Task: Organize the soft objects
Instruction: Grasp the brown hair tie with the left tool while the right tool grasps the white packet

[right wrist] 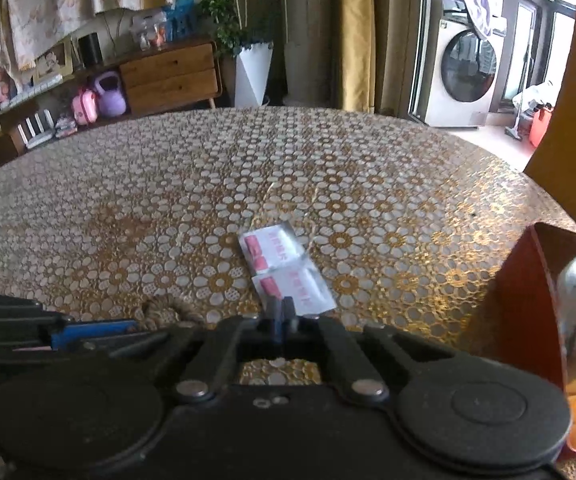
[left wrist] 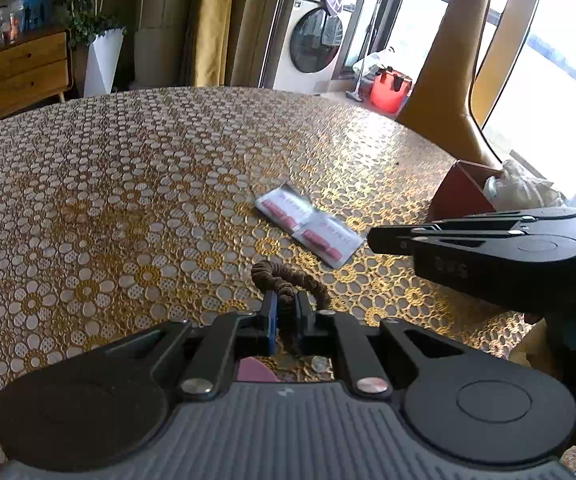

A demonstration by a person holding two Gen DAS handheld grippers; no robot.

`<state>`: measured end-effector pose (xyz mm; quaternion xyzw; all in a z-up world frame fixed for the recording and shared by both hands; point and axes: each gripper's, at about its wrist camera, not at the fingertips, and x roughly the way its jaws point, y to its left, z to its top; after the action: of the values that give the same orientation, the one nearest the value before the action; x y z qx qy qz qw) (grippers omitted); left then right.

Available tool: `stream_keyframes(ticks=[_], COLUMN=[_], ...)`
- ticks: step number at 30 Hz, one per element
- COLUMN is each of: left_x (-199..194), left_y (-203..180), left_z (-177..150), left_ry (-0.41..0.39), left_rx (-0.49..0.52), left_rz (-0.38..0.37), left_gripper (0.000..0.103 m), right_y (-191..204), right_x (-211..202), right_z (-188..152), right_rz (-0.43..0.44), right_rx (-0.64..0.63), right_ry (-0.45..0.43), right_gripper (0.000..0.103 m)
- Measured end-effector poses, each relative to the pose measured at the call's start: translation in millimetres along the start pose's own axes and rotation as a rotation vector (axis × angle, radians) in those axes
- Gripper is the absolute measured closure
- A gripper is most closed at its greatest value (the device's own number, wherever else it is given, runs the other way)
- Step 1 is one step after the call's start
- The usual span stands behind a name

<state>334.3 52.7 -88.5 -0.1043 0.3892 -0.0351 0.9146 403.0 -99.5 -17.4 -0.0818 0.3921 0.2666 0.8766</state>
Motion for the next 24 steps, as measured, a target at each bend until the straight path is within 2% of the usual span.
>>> stream_keyframes(ticks=[3, 5, 6, 7, 8, 10, 13, 21, 24], left_x=[-6.1, -7.1, -7.3, -7.5, -6.5, -5.3, -3.1, 5.2, 6.5], left_y=[0.0, 2.1, 3.8, 5.8, 8.4, 12.7, 19.1, 26.5, 27.4], left_z=[1.7, 2.8, 3.3, 3.6, 3.8, 3.8, 4.2, 1.2, 0.9], left_ry=[-0.012, -0.015, -0.016, -0.017, -0.017, -0.015, -0.013, 0.003, 0.005], left_rx=[-0.004, -0.005, -0.008, -0.012, -0.015, -0.019, -0.029, -0.033, -0.038], left_rz=[-0.007, -0.004, -0.004, -0.002, -0.001, -0.004, -0.01, -0.028, -0.031], left_gripper=[0.094, 0.094, 0.094, 0.094, 0.094, 0.094, 0.094, 0.094, 0.094], right_y=[-6.3, -8.0, -8.1, -6.7, -6.9, -6.2, -4.1, -1.0, 0.1], right_x=[-10.1, -14.0, -13.5, -11.8, -9.2, -2.0, 11.4, 59.1, 63.2], right_z=[-1.1, -1.5, -1.2, -0.6, 0.6, 3.0, 6.1, 9.8, 10.7], right_rz=[0.006, 0.013, 0.008, 0.013, 0.016, 0.014, 0.016, -0.002, 0.007], right_rx=[0.001, -0.018, -0.027, -0.031, -0.036, -0.045, -0.063, -0.114, -0.111], right_ry=[-0.013, -0.02, -0.014, -0.011, -0.01, -0.002, 0.008, 0.08, 0.069], right_gripper=[0.103, 0.099, 0.087, 0.081, 0.081, 0.065, 0.051, 0.048, 0.049])
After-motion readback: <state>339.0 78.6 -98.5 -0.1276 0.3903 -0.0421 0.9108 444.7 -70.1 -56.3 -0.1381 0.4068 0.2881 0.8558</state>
